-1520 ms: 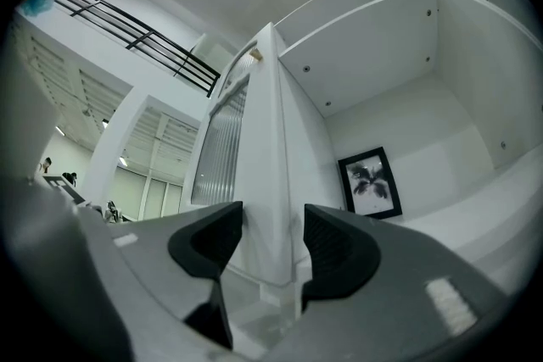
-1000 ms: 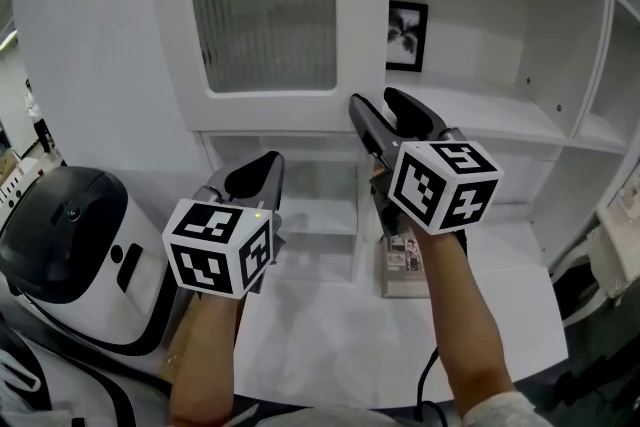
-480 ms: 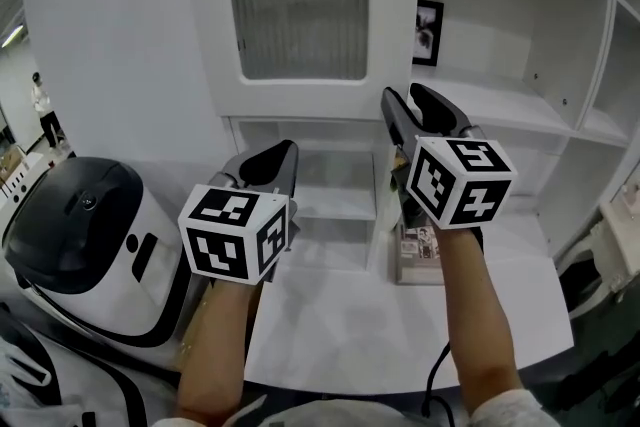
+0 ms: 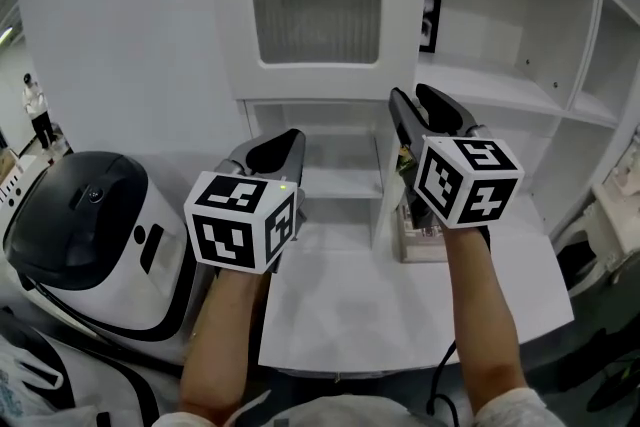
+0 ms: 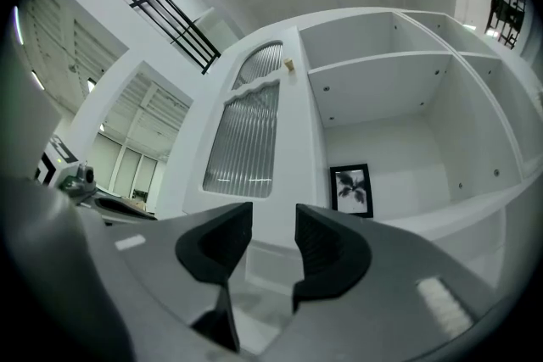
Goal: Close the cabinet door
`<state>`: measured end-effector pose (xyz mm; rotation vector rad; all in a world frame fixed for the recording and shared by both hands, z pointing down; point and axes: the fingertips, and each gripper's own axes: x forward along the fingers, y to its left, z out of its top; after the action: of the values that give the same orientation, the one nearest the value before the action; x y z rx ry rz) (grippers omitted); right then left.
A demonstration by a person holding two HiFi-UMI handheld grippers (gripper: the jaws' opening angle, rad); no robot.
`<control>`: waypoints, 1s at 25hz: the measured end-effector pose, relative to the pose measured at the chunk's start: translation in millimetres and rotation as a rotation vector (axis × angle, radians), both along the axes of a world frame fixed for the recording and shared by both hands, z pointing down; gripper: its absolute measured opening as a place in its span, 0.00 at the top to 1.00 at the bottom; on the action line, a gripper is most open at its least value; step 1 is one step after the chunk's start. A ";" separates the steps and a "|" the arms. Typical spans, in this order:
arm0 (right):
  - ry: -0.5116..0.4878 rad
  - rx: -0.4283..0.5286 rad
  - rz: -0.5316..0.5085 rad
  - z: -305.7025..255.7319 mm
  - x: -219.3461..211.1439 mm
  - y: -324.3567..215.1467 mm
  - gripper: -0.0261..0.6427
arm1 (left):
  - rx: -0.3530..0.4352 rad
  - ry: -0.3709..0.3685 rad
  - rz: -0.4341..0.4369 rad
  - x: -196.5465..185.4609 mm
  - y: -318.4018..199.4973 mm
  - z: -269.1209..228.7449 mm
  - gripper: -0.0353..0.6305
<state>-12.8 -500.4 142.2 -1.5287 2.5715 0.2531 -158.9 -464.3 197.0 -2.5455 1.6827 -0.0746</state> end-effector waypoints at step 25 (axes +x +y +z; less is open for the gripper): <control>0.058 -0.074 -0.095 33.9 -36.2 72.0 0.96 | -0.006 0.011 -0.017 -24.6 60.5 0.5 0.95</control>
<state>-49.0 -428.5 176.1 -1.4376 2.7190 0.1962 -183.5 -403.9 197.5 -2.5412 1.7109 -0.0667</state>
